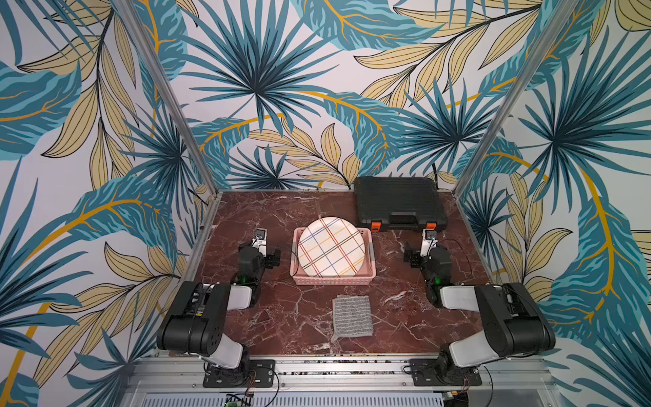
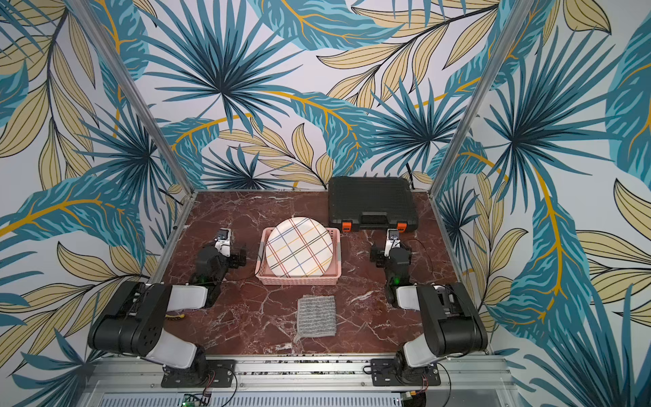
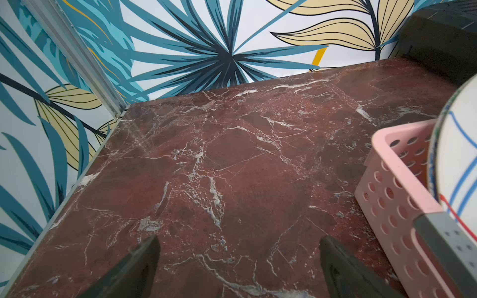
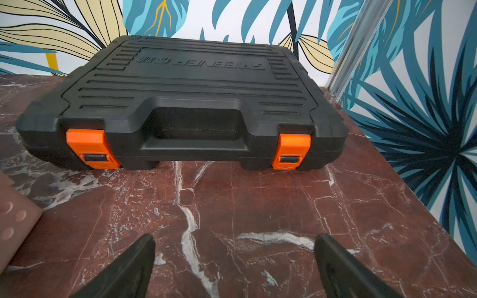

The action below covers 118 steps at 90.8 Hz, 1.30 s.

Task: Wipe the wet plate dry
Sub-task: Pick up the plate from the bin.

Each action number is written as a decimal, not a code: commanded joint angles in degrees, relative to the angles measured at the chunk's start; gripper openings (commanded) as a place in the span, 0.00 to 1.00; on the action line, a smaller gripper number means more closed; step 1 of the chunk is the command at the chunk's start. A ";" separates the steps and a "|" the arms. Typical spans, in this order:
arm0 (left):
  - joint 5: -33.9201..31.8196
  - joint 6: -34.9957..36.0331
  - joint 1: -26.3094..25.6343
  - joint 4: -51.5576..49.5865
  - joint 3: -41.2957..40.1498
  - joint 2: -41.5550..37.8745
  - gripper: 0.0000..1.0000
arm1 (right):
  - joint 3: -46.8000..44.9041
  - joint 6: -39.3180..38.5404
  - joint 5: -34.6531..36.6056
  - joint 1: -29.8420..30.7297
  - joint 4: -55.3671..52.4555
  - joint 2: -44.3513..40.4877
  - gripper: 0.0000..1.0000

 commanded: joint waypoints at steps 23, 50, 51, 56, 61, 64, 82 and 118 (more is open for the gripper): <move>-0.35 -0.34 0.27 0.64 0.85 -0.57 1.00 | 0.30 0.51 -0.45 0.12 0.44 -0.26 1.00; -0.36 -0.34 0.31 0.60 0.85 -0.51 1.00 | 0.31 0.50 -0.48 0.12 0.44 -0.27 0.99; -0.44 -0.32 0.26 0.59 0.85 -0.54 1.00 | 0.31 0.51 -0.45 0.12 0.44 -0.23 1.00; -0.34 -0.31 0.35 0.63 0.81 -0.57 1.00 | 0.30 0.60 -0.48 0.18 0.44 -0.27 0.99; -0.43 -0.36 0.38 0.60 0.85 -0.58 1.00 | 0.30 0.52 -0.48 0.17 0.40 -0.22 1.00; -0.37 -0.33 0.38 0.66 0.85 -0.58 1.00 | 0.30 0.52 -0.43 0.16 0.38 -0.27 0.99; -0.35 -0.33 0.38 0.59 0.85 -0.53 1.00 | 0.36 0.61 -0.50 0.12 0.38 -0.19 0.99; 12.44 3.32 0.29 -56.06 23.97 -16.82 1.00 | 14.49 20.96 8.08 1.64 -43.91 -21.86 0.99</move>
